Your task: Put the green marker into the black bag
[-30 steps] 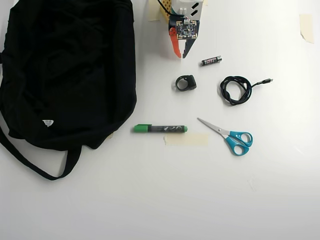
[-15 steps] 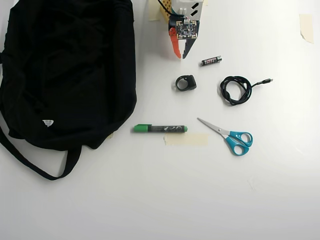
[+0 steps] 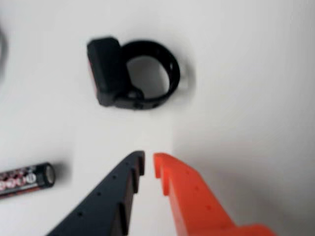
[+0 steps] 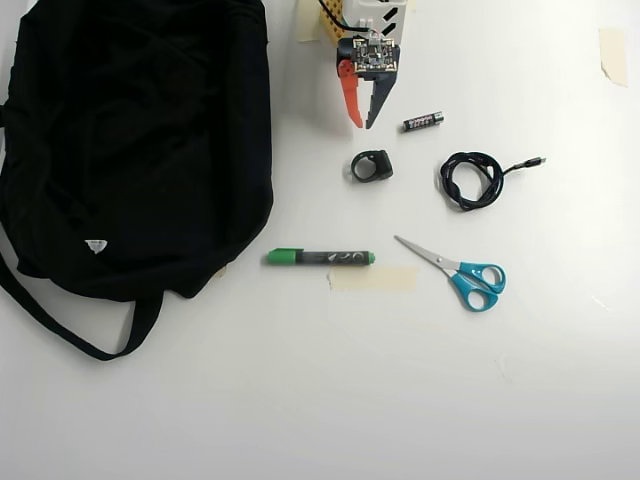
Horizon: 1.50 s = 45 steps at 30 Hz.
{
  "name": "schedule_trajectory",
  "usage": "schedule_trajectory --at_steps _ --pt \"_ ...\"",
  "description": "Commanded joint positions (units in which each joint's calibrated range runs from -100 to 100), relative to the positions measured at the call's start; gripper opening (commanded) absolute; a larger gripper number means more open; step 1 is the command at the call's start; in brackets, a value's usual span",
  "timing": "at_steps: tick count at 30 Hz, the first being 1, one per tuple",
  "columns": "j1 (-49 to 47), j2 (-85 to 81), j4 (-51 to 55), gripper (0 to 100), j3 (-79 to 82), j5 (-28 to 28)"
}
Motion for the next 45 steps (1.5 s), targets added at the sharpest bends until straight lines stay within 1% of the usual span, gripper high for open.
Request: schedule_trajectory --at_steps 1,8,13,25,31,37,45 --pt "-0.2 3.6 -3.1 2 -6.3 -0.2" --pt "-0.4 8.7 -12.7 2 -8.8 -0.2" --pt "-0.5 10.0 -16.9 2 -9.0 -0.2" --pt "-0.5 21.9 -19.0 2 -20.6 -0.2" --pt "-0.5 25.1 -24.9 2 -21.2 -0.2" --pt "-0.5 26.5 -28.5 2 -21.4 -0.2" --pt "-0.4 29.9 -28.9 2 -25.8 -0.2"
